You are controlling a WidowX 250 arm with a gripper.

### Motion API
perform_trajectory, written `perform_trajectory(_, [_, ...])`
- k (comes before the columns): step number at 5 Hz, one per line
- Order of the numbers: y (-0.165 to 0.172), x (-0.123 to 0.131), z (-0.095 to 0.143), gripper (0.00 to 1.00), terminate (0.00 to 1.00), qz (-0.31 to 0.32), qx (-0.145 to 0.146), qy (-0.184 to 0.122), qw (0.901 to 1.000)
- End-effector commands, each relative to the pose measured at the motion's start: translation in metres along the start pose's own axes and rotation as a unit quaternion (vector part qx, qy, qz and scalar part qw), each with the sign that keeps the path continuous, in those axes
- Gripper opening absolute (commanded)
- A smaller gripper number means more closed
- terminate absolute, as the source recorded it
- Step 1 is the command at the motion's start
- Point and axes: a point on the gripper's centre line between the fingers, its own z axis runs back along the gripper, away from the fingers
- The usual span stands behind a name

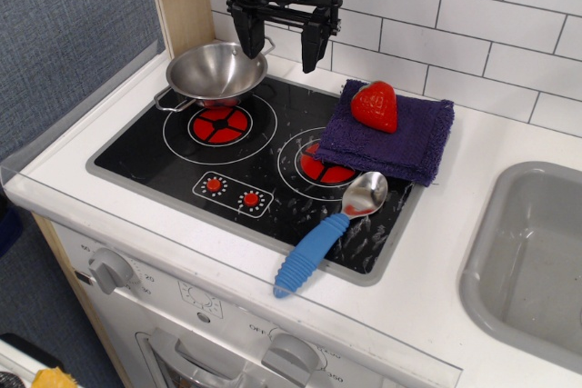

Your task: Put the spoon in between the napkin and the bowl.

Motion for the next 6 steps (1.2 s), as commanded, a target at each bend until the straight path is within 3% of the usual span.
perform_trajectory(1, [0.0,0.0,0.0,1.0,0.0,0.0,0.0,0.0,1.0])
perform_trajectory(3, [-0.028,-0.053,0.045,1.0,0.0,-0.031,-0.01,-0.058,0.9978])
perform_trajectory(4, [-0.056,-0.084,0.043,1.0,0.0,-0.075,-0.016,-0.045,0.9961])
perform_trajectory(6, [-0.092,-0.133,-0.01,1.0,0.0,-0.139,-0.009,0.024,0.9899])
